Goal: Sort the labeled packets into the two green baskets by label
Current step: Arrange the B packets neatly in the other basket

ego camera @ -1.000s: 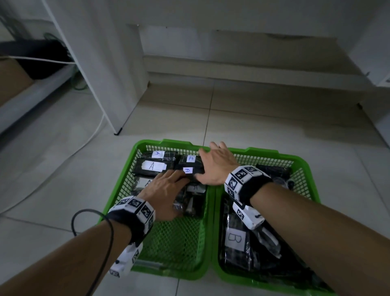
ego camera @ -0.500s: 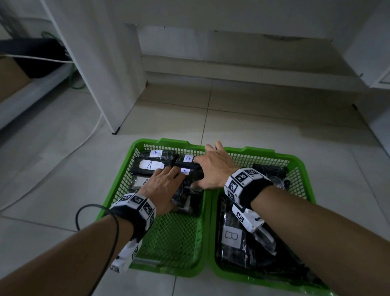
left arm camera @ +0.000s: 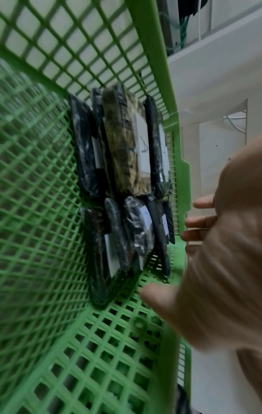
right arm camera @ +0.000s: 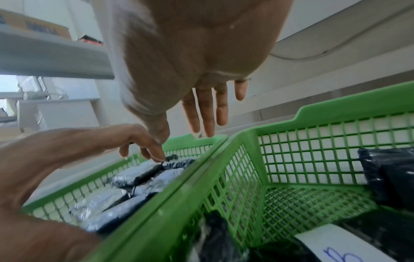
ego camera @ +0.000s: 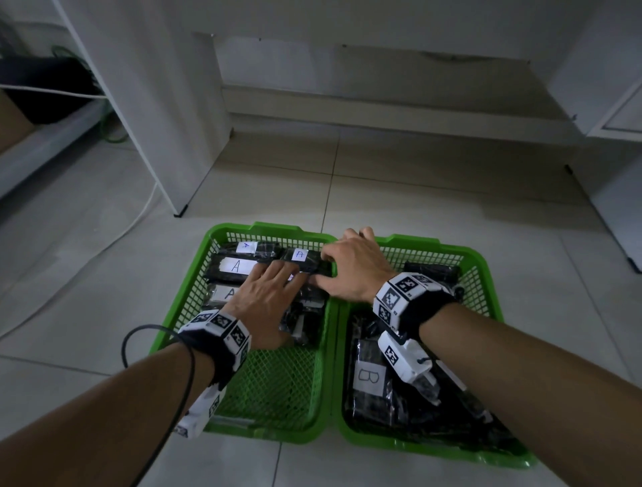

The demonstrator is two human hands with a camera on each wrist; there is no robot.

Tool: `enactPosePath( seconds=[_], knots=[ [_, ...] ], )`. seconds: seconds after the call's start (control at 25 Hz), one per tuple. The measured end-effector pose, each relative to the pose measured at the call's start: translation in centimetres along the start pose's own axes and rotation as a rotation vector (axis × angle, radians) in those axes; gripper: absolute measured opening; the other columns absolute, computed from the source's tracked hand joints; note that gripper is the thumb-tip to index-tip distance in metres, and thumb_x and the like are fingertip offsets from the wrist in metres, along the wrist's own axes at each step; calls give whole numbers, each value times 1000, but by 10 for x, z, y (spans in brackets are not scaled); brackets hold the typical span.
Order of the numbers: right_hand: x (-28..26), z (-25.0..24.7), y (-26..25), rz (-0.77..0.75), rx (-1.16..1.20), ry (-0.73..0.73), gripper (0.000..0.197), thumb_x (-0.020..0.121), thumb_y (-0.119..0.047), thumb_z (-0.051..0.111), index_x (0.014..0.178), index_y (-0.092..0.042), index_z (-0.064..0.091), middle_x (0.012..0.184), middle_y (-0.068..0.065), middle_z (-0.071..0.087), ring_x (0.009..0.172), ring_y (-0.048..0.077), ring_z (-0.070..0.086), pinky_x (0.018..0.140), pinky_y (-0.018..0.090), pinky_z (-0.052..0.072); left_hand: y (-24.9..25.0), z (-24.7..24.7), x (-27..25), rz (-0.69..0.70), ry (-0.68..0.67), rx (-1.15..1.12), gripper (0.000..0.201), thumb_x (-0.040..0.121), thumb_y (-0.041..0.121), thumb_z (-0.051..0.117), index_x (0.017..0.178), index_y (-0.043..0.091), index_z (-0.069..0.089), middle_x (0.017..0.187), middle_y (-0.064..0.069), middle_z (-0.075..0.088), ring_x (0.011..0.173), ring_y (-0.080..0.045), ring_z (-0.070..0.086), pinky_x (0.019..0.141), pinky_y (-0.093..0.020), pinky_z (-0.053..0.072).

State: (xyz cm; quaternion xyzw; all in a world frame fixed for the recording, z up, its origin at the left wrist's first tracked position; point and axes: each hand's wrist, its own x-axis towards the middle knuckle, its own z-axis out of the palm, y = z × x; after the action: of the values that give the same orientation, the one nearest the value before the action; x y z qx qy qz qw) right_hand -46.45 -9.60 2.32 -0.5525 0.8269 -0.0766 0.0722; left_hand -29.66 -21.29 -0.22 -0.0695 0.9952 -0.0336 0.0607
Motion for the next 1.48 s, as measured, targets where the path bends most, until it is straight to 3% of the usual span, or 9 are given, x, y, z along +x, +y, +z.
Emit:
enactPosePath(
  seconds=[0.16,0.28,0.56,0.68,0.84,0.92,1.04,1.28,1.48],
  knots=[
    [-4,-19,14,93,213,158,32,90,-54,64,94,-23,69,93,-9,68,92,12,56,93,33,33,16,-31,14,31,133,-100,49,75,52,50,113,23,43,105,4,47,95,-16,44,91,-39,41],
    [-15,-35,34,187,323,189,20,91,-38,69,88,-19,72,88,-6,71,82,11,64,82,28,51,28,-56,44,8,92,-169,24,81,32,49,101,21,55,104,1,55,95,-20,56,84,-37,48],
    [-85,-60,78,257,66,-180,24,85,-25,68,65,-18,57,69,0,59,65,21,58,51,27,36,87,-65,96,-97,-98,-436,16,85,21,55,91,13,67,100,-8,69,92,-27,66,79,-33,55],
    [-115,-48,85,270,163,-247,28,83,-37,67,67,-14,68,69,4,68,63,21,65,57,32,54,109,-54,94,-72,-178,-499,19,89,25,55,90,10,66,102,-12,69,93,-28,65,77,-32,53],
    [-156,-17,66,163,199,-349,57,60,-77,70,85,-26,70,80,-8,69,71,13,65,64,30,55,122,-49,64,-45,-266,-526,28,89,36,62,100,13,73,102,-9,71,94,-26,66,81,-34,54],
    [-170,-8,59,115,164,-371,74,48,-77,76,105,-32,66,94,-10,68,83,15,64,71,33,56,119,-47,51,-52,-305,-683,26,85,43,70,100,23,74,101,2,71,93,-17,66,85,-34,54],
    [-170,-2,66,130,210,-351,79,54,-65,85,124,-34,63,110,-8,65,97,17,58,75,33,50,109,-47,44,3,-408,-796,38,70,48,84,101,30,72,99,13,70,91,-7,65,80,-28,51],
    [-164,-2,66,132,272,-319,56,65,-71,78,101,-28,72,91,-13,66,87,12,64,70,31,52,100,-34,44,3,-236,-848,19,76,34,82,85,21,72,91,10,69,86,-5,63,72,-24,45],
    [-164,-1,73,204,470,-307,63,66,-82,58,99,-31,76,93,-12,75,86,8,70,84,39,58,100,-38,49,-18,-277,-918,17,89,32,69,91,16,66,92,7,68,85,-7,62,73,-23,44]
  ],
)
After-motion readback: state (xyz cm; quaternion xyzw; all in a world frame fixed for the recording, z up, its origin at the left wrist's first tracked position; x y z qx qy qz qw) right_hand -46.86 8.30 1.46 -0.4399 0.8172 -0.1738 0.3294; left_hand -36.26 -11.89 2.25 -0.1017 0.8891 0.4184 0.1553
